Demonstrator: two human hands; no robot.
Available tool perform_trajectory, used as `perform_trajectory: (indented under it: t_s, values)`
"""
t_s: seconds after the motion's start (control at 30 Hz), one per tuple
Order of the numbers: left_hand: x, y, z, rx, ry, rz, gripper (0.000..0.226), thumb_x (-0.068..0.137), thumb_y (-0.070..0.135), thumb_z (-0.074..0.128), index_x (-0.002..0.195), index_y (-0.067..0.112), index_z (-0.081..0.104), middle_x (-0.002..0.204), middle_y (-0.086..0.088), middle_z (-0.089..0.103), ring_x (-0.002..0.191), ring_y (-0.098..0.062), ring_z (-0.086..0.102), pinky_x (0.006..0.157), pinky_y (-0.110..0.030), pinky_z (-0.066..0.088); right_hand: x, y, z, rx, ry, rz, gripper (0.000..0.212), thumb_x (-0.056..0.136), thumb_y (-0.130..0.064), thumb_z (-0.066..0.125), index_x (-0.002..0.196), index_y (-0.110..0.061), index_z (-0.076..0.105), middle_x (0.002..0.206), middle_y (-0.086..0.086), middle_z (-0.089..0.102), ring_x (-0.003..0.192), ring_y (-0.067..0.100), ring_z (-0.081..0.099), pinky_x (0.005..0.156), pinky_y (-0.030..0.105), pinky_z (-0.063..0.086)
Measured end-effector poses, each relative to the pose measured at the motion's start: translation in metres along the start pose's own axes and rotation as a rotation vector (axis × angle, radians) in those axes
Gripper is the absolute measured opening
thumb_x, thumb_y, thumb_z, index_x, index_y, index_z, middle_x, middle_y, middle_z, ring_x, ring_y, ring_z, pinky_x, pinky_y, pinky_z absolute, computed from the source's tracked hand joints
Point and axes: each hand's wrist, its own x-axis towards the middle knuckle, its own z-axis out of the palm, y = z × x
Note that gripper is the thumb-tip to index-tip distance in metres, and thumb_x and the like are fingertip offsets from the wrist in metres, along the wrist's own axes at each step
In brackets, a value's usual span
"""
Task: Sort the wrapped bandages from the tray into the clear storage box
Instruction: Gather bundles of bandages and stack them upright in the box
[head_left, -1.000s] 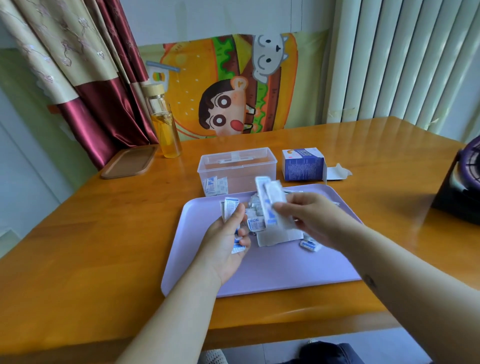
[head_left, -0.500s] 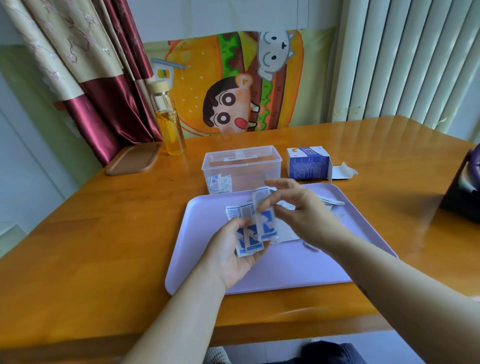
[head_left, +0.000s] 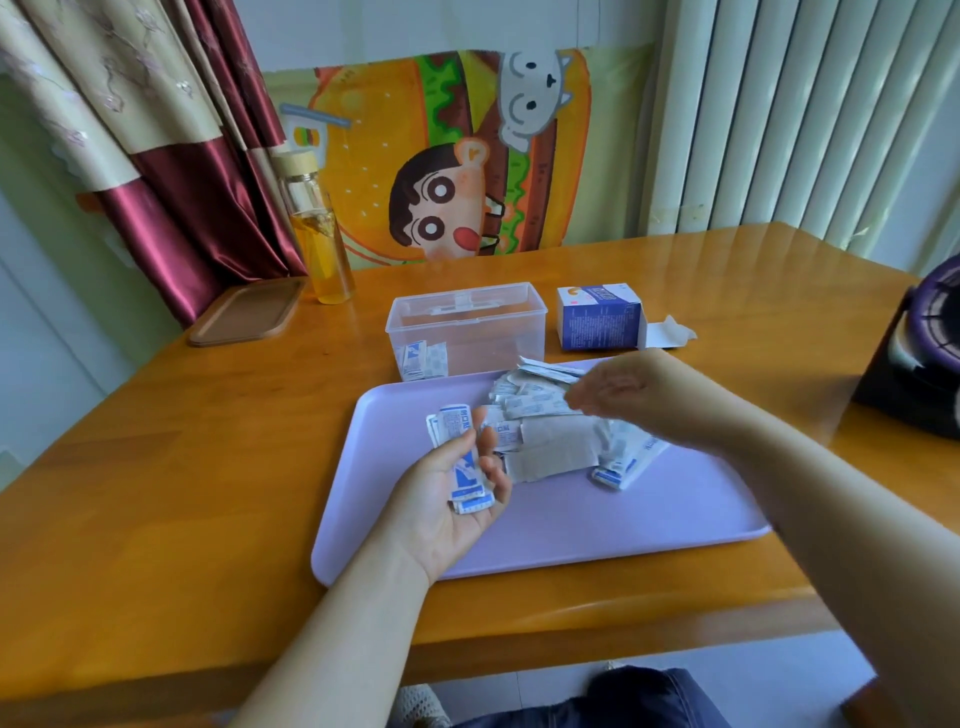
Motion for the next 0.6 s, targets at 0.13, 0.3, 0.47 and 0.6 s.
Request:
perform_trajectory:
  t_s: [0.13, 0.3, 0.47, 0.6]
  values:
    - [0.005, -0.007, -0.002, -0.009, 0.048, 0.076, 0.022, 0.096, 0.012, 0.045, 0.110, 0.012, 0.061, 0.070, -0.001, 0.055, 0.052, -0.006, 0.043, 0.041, -0.014, 0.038, -0.007, 0.024, -0.019, -0.576, -0.365, 0.179, 0.017, 0.087, -0.016, 0.062, 0.089, -0.029, 0.072, 0.079, -0.018, 0.066, 0.064, -0.010, 0.056, 0.055, 0.003, 0.037]
    - [0.007, -0.008, -0.004, 0.002, 0.085, 0.146, 0.019, 0.096, 0.011, 0.045, 0.107, 0.014, 0.061, 0.071, 0.000, 0.053, 0.047, -0.004, 0.042, 0.039, -0.013, 0.035, -0.005, 0.042, -0.011, -0.558, -0.315, 0.133, 0.031, 0.082, -0.003, 0.064, 0.102, -0.025, 0.072, 0.097, -0.010, 0.070, 0.071, -0.012, 0.052, 0.065, 0.005, 0.037]
    - [0.007, -0.008, -0.005, 0.037, 0.111, 0.171, 0.019, 0.096, 0.011, 0.046, 0.105, 0.014, 0.062, 0.072, -0.001, 0.055, 0.048, -0.004, 0.042, 0.040, -0.013, 0.035, -0.003, 0.045, -0.005, -0.634, -0.306, 0.068, 0.039, 0.081, -0.014, 0.069, 0.116, -0.031, 0.065, 0.099, -0.010, 0.063, 0.076, -0.003, 0.049, 0.059, 0.006, 0.032]
    - [0.007, -0.009, -0.003, 0.080, 0.137, 0.192, 0.017, 0.096, 0.011, 0.047, 0.104, 0.014, 0.062, 0.074, -0.001, 0.055, 0.050, -0.005, 0.042, 0.040, -0.013, 0.035, -0.002, 0.032, -0.006, -0.779, -0.418, 0.085, 0.045, 0.087, -0.018, 0.063, 0.130, -0.031, 0.054, 0.121, -0.003, 0.057, 0.104, 0.011, 0.053, 0.079, 0.017, 0.036]
